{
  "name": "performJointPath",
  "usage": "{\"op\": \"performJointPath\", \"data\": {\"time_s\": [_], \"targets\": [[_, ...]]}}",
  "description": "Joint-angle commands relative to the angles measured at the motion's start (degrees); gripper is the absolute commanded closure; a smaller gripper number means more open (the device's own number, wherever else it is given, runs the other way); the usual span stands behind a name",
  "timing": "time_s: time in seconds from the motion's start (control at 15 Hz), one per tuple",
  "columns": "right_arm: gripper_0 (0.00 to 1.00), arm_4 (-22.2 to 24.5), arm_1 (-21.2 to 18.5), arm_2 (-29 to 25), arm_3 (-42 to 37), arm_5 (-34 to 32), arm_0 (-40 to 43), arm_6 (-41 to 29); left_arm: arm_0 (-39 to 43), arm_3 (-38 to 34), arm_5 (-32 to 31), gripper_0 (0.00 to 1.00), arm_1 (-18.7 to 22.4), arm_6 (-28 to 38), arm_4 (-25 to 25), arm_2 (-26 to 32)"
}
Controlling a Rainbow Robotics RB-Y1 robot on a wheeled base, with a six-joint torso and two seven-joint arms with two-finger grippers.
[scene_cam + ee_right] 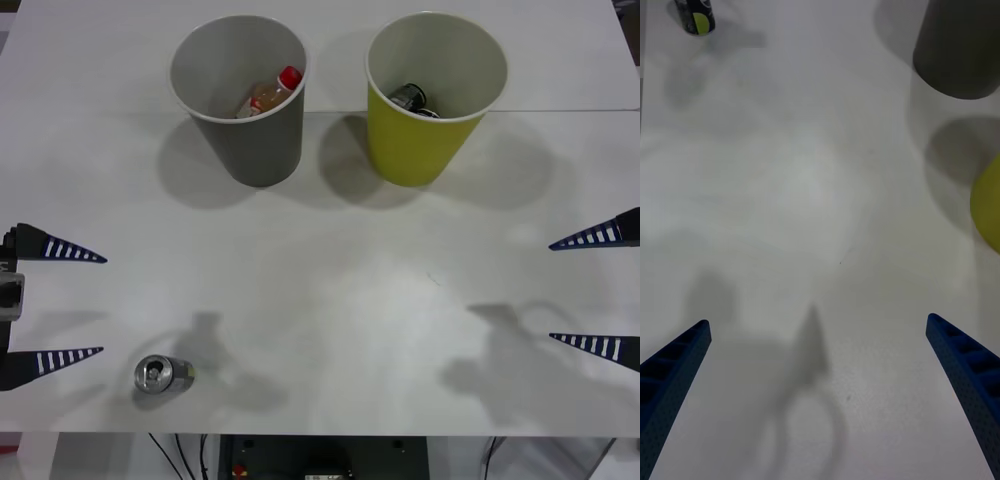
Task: Put the can into the green bin and the plastic bottle into the gray bin
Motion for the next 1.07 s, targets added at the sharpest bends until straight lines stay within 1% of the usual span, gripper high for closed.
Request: {"op": "performJointPath", "data": {"time_s": [0.07, 0.27, 0.47, 0.67, 1.07], "targets": [[0.00, 0.0, 0.0, 0.0, 0.0, 0.0, 0.0, 0.0, 1.6, 1.9, -0.1, 0.00, 0.0, -1.0, 3.4, 0.0], [0.00, 0.0, 0.0, 0.0, 0.0, 0.0, 0.0, 0.0, 3.8, 2.8, -0.1, 0.00, 0.0, -3.8, 6.3, 0.0], [0.00, 0.0, 0.0, 0.0, 0.0, 0.0, 0.0, 0.0, 5.8, 6.5, -0.1, 0.00, 0.0, -10.9, 12.1, -1.4], [0.00, 0.0, 0.0, 0.0, 0.0, 0.0, 0.0, 0.0, 5.8, 11.8, -0.1, 0.00, 0.0, -19.2, 17.8, -5.3], [0.00, 0.0, 0.0, 0.0, 0.0, 0.0, 0.0, 0.0, 5.4, 20.1, -1.0, 0.00, 0.0, -31.3, 27.6, -12.5]]}}
